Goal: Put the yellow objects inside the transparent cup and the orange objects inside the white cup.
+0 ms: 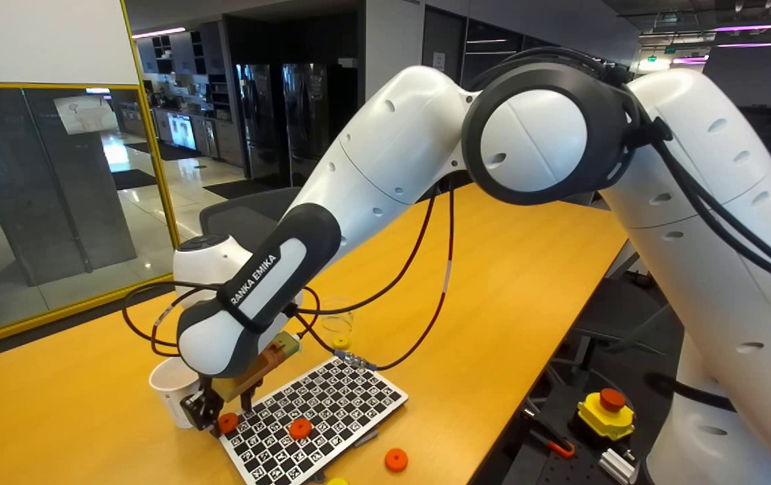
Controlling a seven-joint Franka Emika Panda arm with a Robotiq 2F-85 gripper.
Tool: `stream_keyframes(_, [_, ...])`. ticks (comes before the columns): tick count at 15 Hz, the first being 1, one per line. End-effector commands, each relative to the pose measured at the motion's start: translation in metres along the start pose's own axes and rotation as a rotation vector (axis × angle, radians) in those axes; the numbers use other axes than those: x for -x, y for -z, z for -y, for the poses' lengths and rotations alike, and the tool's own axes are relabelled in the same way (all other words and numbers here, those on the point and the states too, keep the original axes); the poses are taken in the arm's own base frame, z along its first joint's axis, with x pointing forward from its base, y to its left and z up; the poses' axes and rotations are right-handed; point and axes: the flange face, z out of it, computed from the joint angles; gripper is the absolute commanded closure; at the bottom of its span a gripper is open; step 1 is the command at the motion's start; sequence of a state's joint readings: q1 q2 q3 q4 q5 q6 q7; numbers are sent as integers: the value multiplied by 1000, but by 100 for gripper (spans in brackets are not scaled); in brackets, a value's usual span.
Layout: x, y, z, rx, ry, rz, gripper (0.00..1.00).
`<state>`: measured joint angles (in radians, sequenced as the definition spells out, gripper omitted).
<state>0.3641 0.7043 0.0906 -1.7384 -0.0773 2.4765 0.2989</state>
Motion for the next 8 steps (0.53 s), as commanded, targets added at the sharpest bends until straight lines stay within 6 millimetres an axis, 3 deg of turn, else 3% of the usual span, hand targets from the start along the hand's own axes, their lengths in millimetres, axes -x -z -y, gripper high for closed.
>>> stream_keyframes(1, [-2, 4, 0, -5, -16, -25, 64])
stream_keyframes(3, [-2, 5, -1, -3, -20, -26, 79])
stream_keyframes(8, [3, 24, -14, 23, -106, -17, 75])
